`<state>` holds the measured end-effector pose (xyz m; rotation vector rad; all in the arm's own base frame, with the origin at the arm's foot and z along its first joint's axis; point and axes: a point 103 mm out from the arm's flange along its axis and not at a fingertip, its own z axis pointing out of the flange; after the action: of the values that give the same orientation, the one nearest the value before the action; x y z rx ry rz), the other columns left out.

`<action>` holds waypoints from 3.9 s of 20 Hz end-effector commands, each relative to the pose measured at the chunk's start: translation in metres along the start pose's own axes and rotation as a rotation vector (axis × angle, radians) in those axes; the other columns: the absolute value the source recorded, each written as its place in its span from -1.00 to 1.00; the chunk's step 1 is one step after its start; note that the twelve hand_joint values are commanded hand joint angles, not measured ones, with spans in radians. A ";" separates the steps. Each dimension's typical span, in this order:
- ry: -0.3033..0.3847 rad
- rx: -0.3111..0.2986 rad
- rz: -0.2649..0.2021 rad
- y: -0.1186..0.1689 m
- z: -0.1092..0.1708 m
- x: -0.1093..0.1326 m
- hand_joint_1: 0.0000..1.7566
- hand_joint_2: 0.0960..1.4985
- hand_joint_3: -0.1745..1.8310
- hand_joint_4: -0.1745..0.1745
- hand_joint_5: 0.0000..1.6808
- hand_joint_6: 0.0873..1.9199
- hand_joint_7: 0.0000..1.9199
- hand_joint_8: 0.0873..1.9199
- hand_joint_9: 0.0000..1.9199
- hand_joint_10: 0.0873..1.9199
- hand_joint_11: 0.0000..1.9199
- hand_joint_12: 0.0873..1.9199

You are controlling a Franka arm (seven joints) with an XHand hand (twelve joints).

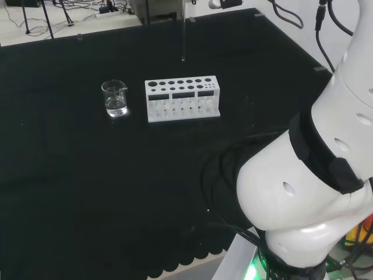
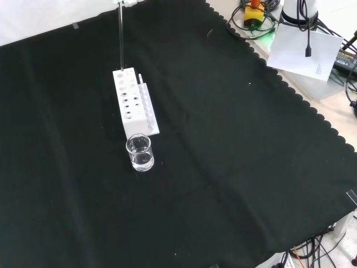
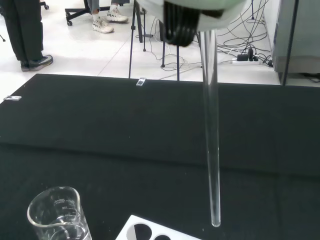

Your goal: Stir in the beaker to the left of the white test tube rack with the glass rod.

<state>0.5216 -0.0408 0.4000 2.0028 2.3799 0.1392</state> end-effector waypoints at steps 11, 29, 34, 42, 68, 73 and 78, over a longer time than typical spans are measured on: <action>0.001 0.017 -0.096 0.034 0.003 0.050 0.47 -0.01 -0.22 -1.00 0.25 -0.28 0.13 0.31 0.73 -0.05 0.73 0.00; 0.064 0.030 -0.299 0.080 0.036 0.140 0.47 0.00 -0.23 -1.00 0.25 -0.30 0.13 0.31 0.73 -0.06 0.73 0.00; 0.070 0.029 -0.327 0.086 0.038 0.150 0.47 0.00 -0.23 -1.00 0.26 -0.30 0.13 0.31 0.73 -0.06 0.73 0.00; 0.096 0.044 -0.365 0.097 0.053 0.157 0.47 0.00 -0.23 -1.00 0.26 -0.30 0.13 0.30 0.73 -0.06 0.73 0.00; 0.098 0.142 -0.381 0.109 0.143 0.157 0.47 -0.01 -0.22 -1.00 0.27 -0.31 0.13 0.30 0.74 -0.06 0.73 0.00; 0.084 0.159 -0.380 0.109 0.155 0.166 0.47 -0.01 -0.22 -1.00 0.27 -0.31 0.13 0.30 0.74 -0.06 0.73 0.00; 0.101 0.164 -0.399 0.102 0.156 0.175 0.47 -0.01 -0.22 -1.00 0.27 -0.31 0.13 0.30 0.74 -0.06 0.73 0.00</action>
<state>0.6122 0.1469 0.2611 1.5833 2.8606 0.0343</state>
